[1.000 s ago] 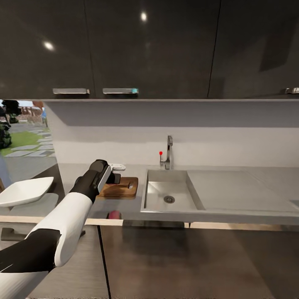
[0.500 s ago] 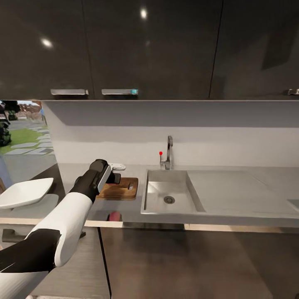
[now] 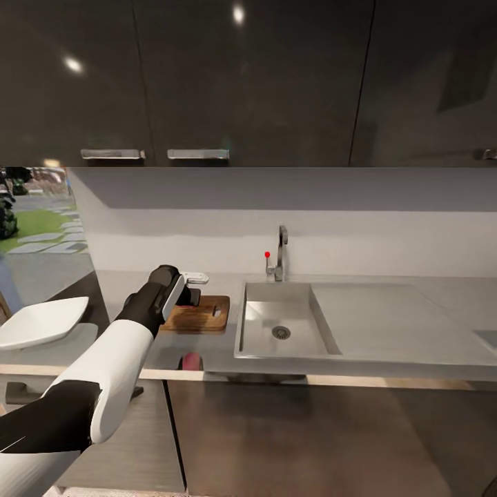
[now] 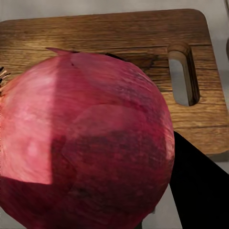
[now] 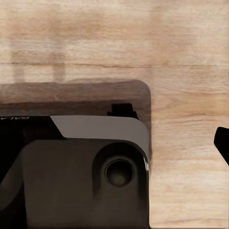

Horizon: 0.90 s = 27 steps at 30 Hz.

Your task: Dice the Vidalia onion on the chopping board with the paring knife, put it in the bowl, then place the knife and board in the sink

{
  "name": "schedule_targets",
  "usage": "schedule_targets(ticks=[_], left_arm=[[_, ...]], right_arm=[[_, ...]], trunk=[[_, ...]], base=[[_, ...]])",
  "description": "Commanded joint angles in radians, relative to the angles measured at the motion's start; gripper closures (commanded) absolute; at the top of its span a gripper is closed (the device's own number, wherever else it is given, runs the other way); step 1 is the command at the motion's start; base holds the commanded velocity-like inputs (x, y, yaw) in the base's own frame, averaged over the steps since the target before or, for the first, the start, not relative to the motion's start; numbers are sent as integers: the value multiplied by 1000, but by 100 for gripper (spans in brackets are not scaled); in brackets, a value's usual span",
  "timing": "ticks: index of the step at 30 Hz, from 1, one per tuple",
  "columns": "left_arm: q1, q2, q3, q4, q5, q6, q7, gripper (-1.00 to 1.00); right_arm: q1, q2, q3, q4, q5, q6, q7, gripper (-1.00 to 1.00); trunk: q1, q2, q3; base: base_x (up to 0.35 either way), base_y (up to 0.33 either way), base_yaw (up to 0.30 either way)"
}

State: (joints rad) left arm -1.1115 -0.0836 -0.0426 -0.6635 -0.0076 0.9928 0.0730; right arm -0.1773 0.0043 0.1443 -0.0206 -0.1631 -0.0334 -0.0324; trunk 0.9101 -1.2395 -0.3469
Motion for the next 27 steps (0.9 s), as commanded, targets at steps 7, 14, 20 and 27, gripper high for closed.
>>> schedule_targets(ticks=[7, 14, 20, 27], left_arm=[[-1, 1, -2, 6, 1, 4, 2, 100], [-1, 2, -2, 34, 0, 1, 0, 100], [-1, 2, -2, 48, 0, 0, -1, 100], [-1, 2, -2, 65, -1, -3, -1, 100]], right_arm=[[-1, 0, 8, 1, -10, -3, -3, -100], [-1, -1, 8, 1, -10, -4, -4, -100], [-1, -2, 8, 1, -10, -3, -3, -100], [-1, -3, 8, 1, -10, -3, -4, -100]], trunk=[[-27, 48, 10], [-54, 97, 21], [-77, 139, 30], [-104, 188, 41]], base=[[0, 0, 0], [0, 0, 0], [0, 0, 0], [0, 0, 0]])
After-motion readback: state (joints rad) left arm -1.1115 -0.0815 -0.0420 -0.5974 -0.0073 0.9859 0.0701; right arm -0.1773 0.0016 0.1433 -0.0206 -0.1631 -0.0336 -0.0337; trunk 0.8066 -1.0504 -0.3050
